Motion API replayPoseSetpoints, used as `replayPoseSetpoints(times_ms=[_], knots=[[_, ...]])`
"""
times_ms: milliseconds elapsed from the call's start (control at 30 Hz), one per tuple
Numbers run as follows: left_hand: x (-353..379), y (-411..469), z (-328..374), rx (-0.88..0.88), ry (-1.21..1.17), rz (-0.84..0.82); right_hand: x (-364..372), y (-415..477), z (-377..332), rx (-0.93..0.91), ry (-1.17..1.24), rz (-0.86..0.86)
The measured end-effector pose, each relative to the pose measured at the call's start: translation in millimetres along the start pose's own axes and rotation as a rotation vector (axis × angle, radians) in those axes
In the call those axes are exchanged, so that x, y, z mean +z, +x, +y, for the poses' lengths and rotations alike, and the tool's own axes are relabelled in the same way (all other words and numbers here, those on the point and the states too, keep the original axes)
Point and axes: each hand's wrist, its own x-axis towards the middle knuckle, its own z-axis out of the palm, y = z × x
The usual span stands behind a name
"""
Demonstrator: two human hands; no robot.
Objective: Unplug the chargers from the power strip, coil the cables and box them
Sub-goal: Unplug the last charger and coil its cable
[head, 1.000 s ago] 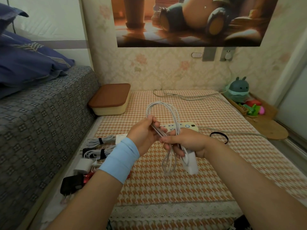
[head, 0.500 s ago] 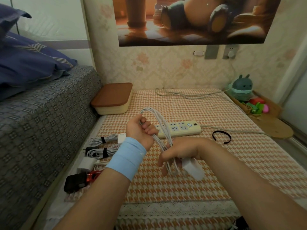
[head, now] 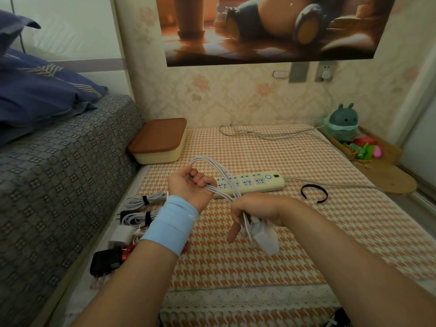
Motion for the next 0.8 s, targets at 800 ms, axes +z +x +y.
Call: replayPoseSetpoints(times_ms=[800], knots=[[1, -13, -22, 0.241, 2.564, -0.462, -11, -13, 18, -0.076, -0.212, 0.148]])
